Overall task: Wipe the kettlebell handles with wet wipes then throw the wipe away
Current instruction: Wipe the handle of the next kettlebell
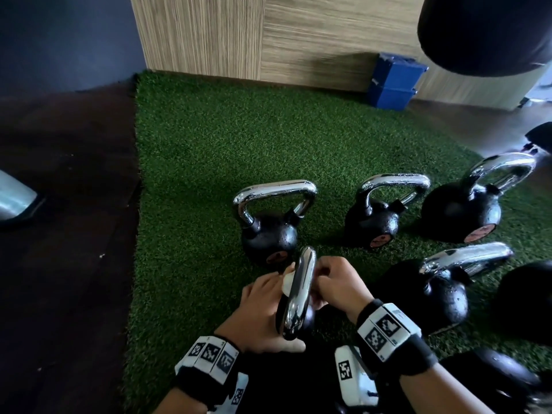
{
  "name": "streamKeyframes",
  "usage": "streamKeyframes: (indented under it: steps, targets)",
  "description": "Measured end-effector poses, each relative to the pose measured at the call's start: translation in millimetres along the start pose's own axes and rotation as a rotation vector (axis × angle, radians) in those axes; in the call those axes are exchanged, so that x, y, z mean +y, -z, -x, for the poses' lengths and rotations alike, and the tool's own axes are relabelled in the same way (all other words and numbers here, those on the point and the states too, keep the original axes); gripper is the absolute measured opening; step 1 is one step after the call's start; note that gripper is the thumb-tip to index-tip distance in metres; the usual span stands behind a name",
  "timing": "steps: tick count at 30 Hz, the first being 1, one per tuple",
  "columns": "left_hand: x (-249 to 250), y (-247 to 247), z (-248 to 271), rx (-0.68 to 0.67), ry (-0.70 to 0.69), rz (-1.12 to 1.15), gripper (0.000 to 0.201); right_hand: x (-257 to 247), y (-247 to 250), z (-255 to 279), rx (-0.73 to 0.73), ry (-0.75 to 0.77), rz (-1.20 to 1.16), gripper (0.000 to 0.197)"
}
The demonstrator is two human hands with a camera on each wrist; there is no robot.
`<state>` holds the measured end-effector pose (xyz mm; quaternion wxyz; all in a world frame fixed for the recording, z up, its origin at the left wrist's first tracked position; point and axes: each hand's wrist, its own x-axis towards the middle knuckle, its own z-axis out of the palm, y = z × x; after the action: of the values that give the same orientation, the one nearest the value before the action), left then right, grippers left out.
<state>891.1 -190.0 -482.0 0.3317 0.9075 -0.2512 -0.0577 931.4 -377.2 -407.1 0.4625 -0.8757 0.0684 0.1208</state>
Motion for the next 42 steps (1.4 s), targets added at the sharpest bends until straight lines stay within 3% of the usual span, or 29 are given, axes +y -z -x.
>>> streamKeyframes:
  steps: [4,8,10,16,20,29,32,35,40,42]
  targets:
    - [9,13,15,0.169,-0.017,0.227,0.131,-7,27,3,0.154,0.308,0.238,0.015]
    - [29,26,27,0.338,-0.032,0.346,0.096,-28,43,-4,-0.047,0.586,0.441,0.061]
    - [39,32,27,0.377,-0.028,0.299,0.084,-37,45,-6,-0.113,0.640,0.602,0.058]
    - [47,54,35,0.314,-0.025,0.246,0.069,-44,55,16,-0.123,0.559,0.711,0.042]
    - [35,69,40,0.327,0.011,0.291,0.048,-34,69,35,-0.131,0.524,0.748,0.013]
    - [19,64,40,0.312,0.029,0.429,0.049,-28,80,50,-0.127,0.508,0.689,0.012]
    - [0,68,37,0.321,0.151,0.575,0.046,-39,96,43,-0.002,0.515,0.504,0.032]
    - [-37,71,18,0.382,0.314,0.573,0.038,-62,105,24,0.193,0.566,0.399,0.022]
    - [-82,80,-43,0.378,0.504,0.458,0.090,-100,87,-28,0.442,0.622,0.420,0.015]
    - [-85,79,-65,0.368,0.505,0.443,0.087,-111,77,-48,0.449,0.670,0.459,0.016]
